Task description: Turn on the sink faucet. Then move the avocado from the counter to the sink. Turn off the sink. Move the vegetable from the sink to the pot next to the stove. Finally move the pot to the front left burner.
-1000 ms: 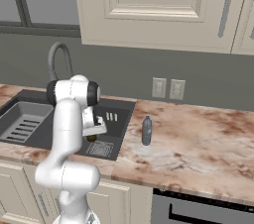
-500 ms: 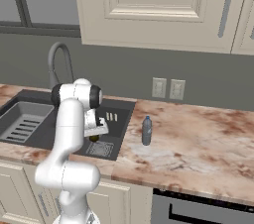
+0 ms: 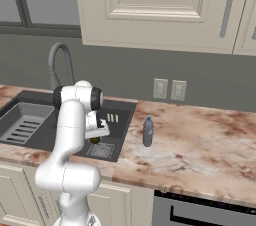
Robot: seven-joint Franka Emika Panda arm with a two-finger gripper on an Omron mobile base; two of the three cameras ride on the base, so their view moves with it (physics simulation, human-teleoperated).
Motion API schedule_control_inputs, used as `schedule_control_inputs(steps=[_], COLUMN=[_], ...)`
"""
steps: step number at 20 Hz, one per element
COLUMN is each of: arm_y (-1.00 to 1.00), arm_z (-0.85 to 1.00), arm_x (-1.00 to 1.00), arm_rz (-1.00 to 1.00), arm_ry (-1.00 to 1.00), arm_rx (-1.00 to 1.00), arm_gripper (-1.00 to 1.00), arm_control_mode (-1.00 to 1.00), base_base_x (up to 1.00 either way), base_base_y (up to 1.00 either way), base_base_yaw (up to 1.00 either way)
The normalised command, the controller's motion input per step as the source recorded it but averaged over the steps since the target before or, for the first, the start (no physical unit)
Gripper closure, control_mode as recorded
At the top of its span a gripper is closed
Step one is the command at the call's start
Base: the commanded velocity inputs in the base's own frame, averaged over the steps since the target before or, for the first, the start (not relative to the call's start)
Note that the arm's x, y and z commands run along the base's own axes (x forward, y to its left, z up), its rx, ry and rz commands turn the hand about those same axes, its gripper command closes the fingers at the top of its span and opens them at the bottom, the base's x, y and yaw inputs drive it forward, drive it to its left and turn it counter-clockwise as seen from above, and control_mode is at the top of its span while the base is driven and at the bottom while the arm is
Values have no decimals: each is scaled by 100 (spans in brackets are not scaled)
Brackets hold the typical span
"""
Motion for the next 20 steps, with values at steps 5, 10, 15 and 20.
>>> schedule_control_inputs(steps=[5,10,15,20], arm_y=[0,0,0,-3], arm_z=[-5,9,38,49], arm_x=[6,-2,-9,-22], arm_rz=[0,0,-3,-5], arm_ry=[0,0,-3,-2], arm_rx=[2,2,0,0], arm_gripper=[-100,-100,-100,-100], arm_control_mode=[-100,-100,-100,-100], base_base_x=[0,0,0,0], base_base_y=[0,0,0,0], base_base_yaw=[0,0,0,0])
